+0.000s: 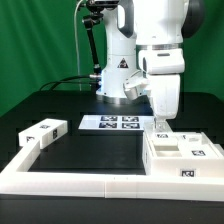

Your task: Assemble cabinet

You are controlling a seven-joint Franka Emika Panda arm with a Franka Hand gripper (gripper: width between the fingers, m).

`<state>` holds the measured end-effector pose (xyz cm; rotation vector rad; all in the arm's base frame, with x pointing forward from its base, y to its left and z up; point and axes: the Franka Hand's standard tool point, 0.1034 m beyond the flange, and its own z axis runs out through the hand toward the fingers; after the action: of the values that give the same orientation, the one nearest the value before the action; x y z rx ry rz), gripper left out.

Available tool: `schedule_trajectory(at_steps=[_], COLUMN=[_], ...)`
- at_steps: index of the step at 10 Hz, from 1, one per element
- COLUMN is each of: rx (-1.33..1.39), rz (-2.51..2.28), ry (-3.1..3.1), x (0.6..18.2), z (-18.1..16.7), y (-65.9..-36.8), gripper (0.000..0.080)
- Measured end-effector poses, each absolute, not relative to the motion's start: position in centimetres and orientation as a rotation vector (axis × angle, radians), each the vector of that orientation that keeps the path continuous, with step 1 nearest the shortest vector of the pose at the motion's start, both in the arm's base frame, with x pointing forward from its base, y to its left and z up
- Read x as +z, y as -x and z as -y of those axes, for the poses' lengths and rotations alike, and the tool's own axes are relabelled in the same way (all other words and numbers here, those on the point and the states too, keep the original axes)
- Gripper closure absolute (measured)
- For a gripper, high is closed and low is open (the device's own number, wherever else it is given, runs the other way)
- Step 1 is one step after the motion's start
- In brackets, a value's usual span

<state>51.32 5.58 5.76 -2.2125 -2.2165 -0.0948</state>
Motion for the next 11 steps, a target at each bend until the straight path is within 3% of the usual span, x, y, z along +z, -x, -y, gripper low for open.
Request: schedule_trajectory(at_steps=[2,7,11], rx=[-0.111,-0.109,-0.096], rz=[2.227,2.225,2.206], ry=[2.207,2.208,2.214], x=[5.9,5.8,6.0], z=[-5.5,-5.5,-5.2], y=[-52.8,-52.8,-56.7], gripper=[0.0731,0.0731,0.0731])
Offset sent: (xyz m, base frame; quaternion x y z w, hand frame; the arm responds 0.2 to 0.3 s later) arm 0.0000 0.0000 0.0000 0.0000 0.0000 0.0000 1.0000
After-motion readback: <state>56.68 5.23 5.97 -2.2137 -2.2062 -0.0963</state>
